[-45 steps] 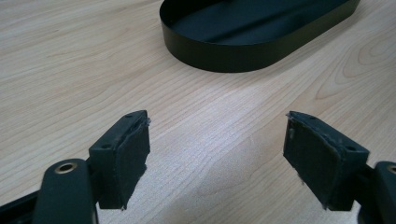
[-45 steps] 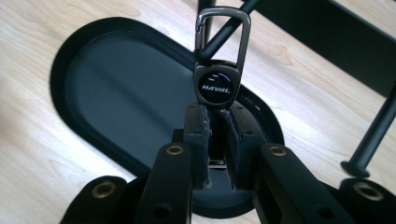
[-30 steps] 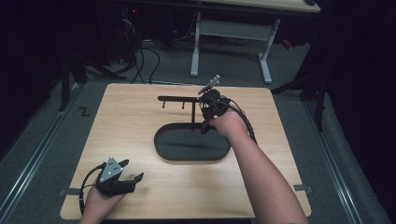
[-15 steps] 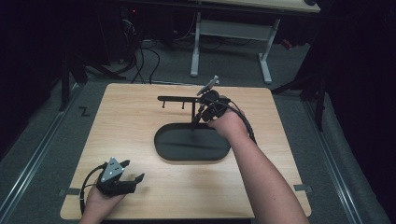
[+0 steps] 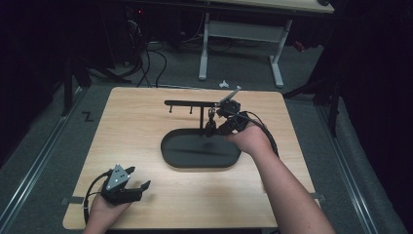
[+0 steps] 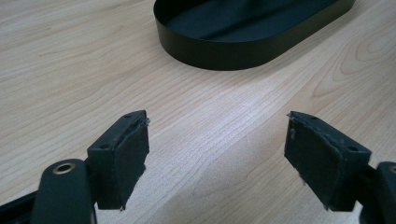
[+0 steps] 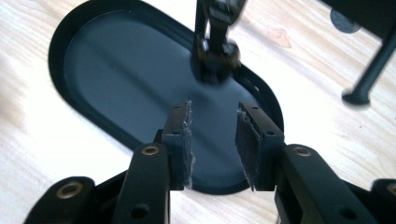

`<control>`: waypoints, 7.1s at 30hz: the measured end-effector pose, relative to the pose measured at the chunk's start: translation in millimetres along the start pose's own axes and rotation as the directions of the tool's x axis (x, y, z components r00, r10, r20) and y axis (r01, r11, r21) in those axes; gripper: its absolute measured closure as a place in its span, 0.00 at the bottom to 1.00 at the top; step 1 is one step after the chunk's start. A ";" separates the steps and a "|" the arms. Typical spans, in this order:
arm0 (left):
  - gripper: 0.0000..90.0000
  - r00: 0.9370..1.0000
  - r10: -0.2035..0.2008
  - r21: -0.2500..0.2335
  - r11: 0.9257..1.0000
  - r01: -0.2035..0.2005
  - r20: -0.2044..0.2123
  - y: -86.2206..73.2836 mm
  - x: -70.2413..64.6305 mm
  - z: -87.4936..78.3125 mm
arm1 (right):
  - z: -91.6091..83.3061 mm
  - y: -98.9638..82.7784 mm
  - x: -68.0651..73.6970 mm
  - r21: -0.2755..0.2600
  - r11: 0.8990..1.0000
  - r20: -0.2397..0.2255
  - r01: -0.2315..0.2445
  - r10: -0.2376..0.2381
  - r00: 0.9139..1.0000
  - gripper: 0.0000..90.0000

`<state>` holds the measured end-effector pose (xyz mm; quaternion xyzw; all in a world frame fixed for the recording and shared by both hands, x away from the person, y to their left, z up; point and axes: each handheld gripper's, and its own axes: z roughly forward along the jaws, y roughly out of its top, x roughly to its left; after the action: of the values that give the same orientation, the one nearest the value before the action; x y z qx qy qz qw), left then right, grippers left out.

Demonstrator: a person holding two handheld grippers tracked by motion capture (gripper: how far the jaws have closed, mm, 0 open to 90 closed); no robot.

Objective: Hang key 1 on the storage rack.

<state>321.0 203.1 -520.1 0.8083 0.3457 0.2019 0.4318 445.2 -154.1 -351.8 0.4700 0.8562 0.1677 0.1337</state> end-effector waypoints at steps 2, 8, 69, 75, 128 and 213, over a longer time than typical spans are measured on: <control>0.25 1.000 0.000 -0.004 1.000 0.000 -0.003 -0.1 -1.1 0.8 | -2.0 -7.7 -1.5 0.000 1.000 0.001 0.011 -0.011 1.000 0.71; 0.25 1.000 0.008 0.004 1.000 -0.008 -0.001 0.0 -3.0 2.5 | -7.2 -34.3 -9.9 -0.023 1.000 -0.017 -0.007 0.007 1.000 0.66; 0.23 0.999 0.032 0.002 0.999 -0.032 -0.016 0.7 -1.3 1.5 | 102.1 -123.0 -88.0 0.223 0.952 0.102 -0.211 0.193 0.976 0.81; 0.23 1.000 0.030 0.005 1.000 -0.030 -0.010 0.5 -1.1 1.9 | 97.6 -124.6 -93.3 0.202 0.948 0.094 -0.247 0.232 0.968 0.90; 0.24 1.000 -0.001 0.001 1.000 0.001 0.010 3.0 -5.4 0.8 | 51.1 -119.7 -94.1 0.179 0.967 0.054 -0.179 0.172 0.984 0.94; 0.24 1.000 0.022 -0.011 1.000 -0.022 -0.011 -1.7 -0.8 -2.5 | -28.5 -28.4 -44.2 0.008 0.999 -0.022 -0.040 0.040 0.999 0.96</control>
<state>318.3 204.7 -520.2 0.8085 0.3378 0.2130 0.4323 435.7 -210.6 -334.5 0.4857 0.8486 0.1724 0.1191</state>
